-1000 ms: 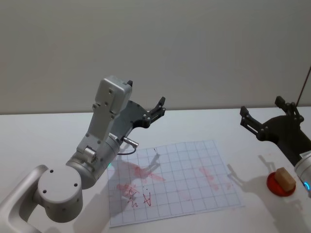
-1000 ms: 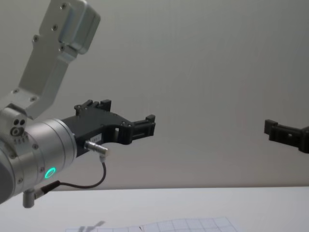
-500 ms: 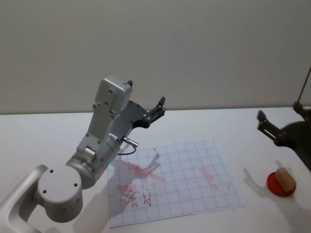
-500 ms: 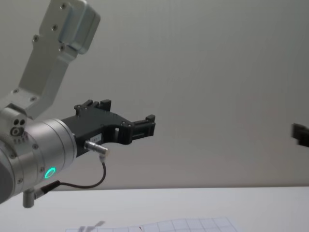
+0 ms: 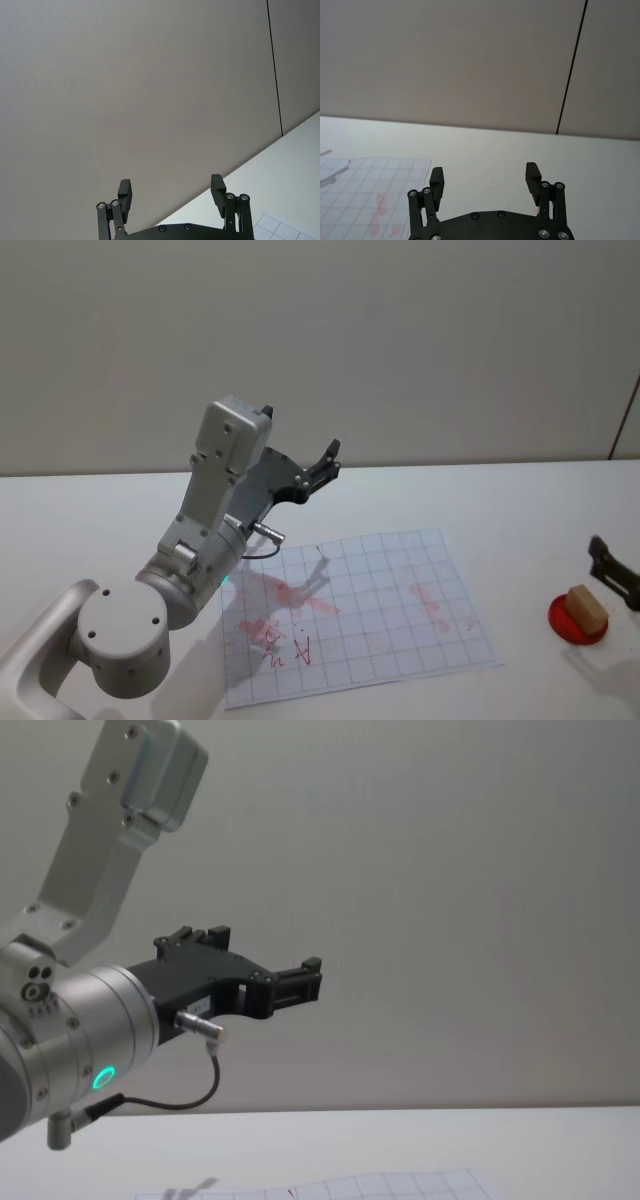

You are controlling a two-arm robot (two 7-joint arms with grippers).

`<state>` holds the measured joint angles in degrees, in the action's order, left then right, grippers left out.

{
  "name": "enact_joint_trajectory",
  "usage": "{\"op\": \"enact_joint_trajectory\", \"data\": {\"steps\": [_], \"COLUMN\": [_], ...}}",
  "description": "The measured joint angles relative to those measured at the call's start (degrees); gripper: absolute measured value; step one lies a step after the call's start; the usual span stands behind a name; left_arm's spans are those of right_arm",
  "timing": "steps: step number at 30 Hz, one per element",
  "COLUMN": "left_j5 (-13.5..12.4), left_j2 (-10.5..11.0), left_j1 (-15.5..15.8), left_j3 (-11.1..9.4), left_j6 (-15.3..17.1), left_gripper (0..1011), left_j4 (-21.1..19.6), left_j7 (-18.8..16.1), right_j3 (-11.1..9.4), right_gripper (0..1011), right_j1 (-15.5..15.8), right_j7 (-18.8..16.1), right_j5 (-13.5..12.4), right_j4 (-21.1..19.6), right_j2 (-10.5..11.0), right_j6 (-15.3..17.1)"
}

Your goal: Use the one hand to pick up the stamp and affix it onto the A4 paper.

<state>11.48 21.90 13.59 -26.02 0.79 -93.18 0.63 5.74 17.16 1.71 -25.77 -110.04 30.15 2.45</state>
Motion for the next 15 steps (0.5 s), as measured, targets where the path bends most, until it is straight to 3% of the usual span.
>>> {"op": "enact_joint_trajectory", "data": {"steps": [8, 15], "left_j5": [0.0, 0.0], "left_j2": [0.0, 0.0], "left_j1": [0.0, 0.0], "left_j3": [0.0, 0.0], "left_j6": [0.0, 0.0], "left_gripper": [1001, 1001], "left_j4": [0.0, 0.0], "left_j7": [0.0, 0.0], "right_j3": [-1.5, -1.6], "right_gripper": [1001, 1001], "right_j1": [3.7, 3.6], "right_j7": [0.2, -0.8], "right_j5": [-2.2, -2.0], "right_j4": [-0.8, 0.3], "right_j2": [2.3, 2.8], "right_j6": [2.6, 5.5]}}
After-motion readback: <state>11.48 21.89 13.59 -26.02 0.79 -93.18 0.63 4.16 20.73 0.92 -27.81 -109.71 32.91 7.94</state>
